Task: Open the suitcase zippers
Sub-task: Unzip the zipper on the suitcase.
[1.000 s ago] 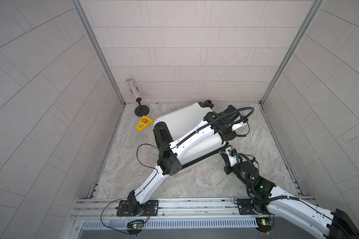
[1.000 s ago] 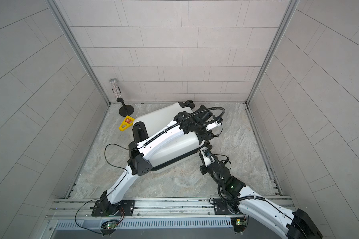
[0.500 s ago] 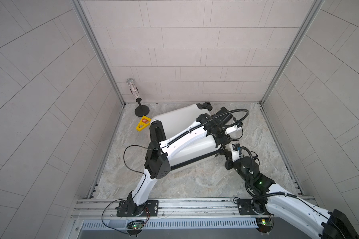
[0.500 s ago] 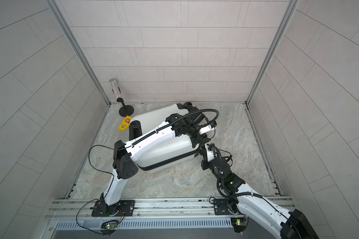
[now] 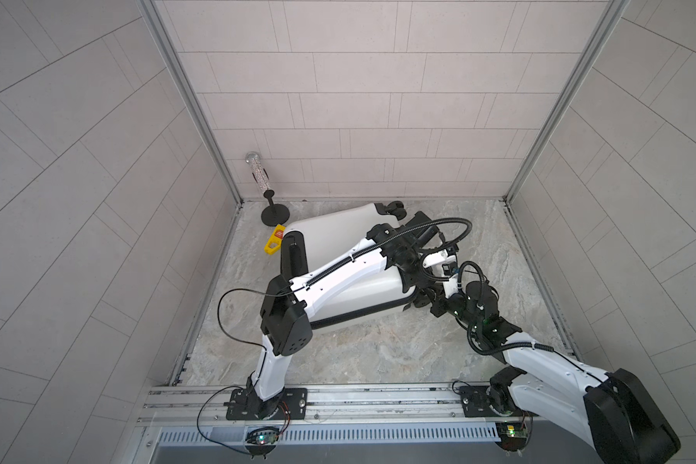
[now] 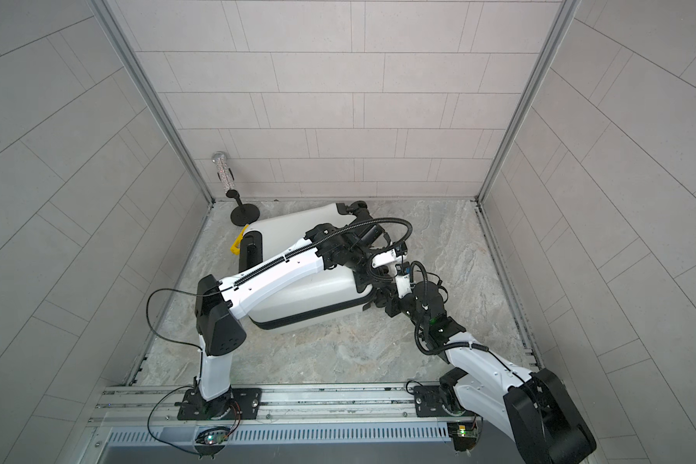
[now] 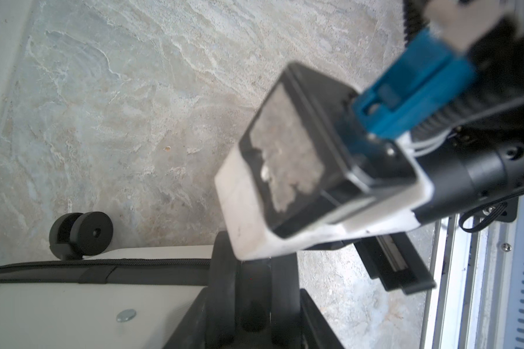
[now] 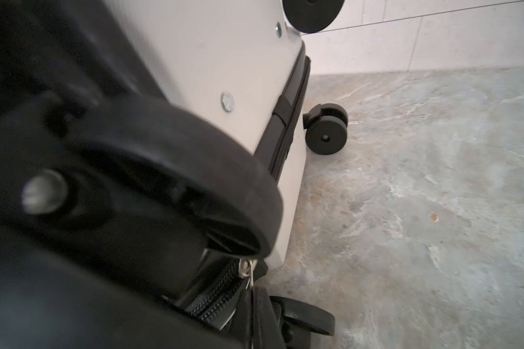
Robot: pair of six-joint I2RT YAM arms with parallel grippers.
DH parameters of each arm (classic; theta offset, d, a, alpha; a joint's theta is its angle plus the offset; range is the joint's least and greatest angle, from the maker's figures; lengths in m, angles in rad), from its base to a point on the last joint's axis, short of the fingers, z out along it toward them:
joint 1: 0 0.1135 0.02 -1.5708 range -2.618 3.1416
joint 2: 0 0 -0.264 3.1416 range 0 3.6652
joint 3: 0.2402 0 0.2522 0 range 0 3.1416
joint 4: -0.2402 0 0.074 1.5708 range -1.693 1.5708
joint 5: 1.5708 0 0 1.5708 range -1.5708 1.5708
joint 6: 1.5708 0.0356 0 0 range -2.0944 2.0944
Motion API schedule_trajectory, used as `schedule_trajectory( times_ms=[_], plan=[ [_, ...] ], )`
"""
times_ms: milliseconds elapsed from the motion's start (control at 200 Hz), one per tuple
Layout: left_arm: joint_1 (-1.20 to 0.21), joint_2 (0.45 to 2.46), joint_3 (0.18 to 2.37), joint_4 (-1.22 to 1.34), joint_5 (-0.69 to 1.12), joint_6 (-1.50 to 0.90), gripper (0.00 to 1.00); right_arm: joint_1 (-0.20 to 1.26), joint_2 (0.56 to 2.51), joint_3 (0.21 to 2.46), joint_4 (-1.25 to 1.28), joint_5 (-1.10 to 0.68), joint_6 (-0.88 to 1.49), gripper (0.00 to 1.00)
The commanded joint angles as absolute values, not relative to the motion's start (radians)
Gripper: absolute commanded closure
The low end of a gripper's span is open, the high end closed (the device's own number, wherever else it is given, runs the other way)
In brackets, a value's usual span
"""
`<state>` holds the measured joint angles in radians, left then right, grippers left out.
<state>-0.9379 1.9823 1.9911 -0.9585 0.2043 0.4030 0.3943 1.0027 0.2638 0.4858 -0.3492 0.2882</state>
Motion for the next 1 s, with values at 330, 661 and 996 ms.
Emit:
schedule_trajectory(
  times_ms=[330, 661, 996],
  plan=[
    [-0.962, 2.133, 2.247, -1.208, 0.02, 0.35, 0.2, 0.374, 0.956, 0.234, 0.481, -0.294, 0.268, 1.0],
    [-0.96, 2.252, 2.305, -1.217, 0.037, 0.383, 0.24, 0.374, 0.929, 0.21, 0.491, -0.279, 0.282, 1.0],
    [-0.962, 2.062, 2.132, -1.223, 0.283, 0.473, 0.84, 0.373, 0.911, 0.215, 0.445, -0.254, 0.273, 1.0]
  ],
)
